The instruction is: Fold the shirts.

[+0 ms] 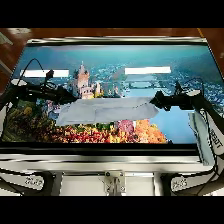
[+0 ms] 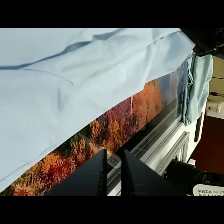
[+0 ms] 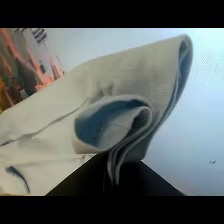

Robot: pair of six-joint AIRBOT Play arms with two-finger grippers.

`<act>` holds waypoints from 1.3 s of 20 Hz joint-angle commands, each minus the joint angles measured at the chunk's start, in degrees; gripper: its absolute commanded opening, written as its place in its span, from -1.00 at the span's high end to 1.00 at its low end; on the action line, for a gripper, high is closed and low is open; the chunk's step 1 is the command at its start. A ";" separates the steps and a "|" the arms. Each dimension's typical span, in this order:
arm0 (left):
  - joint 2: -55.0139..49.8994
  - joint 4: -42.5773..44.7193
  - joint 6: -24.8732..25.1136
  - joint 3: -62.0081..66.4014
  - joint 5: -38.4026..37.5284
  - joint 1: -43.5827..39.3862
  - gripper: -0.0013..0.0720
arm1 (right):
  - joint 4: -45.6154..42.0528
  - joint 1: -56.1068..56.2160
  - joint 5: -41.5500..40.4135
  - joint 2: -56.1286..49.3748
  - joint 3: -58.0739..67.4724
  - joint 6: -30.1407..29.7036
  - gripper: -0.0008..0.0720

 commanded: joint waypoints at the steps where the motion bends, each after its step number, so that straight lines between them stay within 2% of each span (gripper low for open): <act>1: -0.20 -0.02 -0.02 -0.07 5.44 -5.99 0.69 | -1.53 0.04 6.78 6.43 0.07 -1.05 0.77; 2: -0.35 -0.02 0.00 -0.17 7.61 -8.33 0.85 | -1.53 0.04 8.85 8.74 0.07 -0.96 0.77; 7: -0.76 -0.02 -0.87 -1.97 22.84 -21.62 0.86 | -3.06 0.04 15.41 20.48 0.07 3.82 0.77; 11: -2.32 -0.70 -2.84 -1.95 31.39 -30.36 0.87 | -5.53 0.04 18.91 30.10 0.07 9.49 0.77; 15: -4.81 -0.72 -7.76 -1.95 35.50 -37.73 0.86 | -5.62 0.04 23.12 37.94 0.07 14.40 0.77; 18: -8.24 -1.09 -14.45 -1.95 35.56 -43.21 0.86 | -5.64 0.04 24.74 42.53 0.07 16.81 0.77; 21: -11.56 -5.95 -14.36 -1.18 35.82 -47.54 0.86 | -5.62 0.04 24.74 45.40 0.07 18.60 0.77; 24: -11.80 -13.03 -8.39 -0.26 37.09 -46.71 0.87 | -5.53 0.04 24.72 46.03 0.07 19.58 0.77; 26: -9.16 -15.41 -5.88 -0.15 38.12 -42.93 0.87 | -5.57 0.11 23.41 46.03 0.07 19.56 0.77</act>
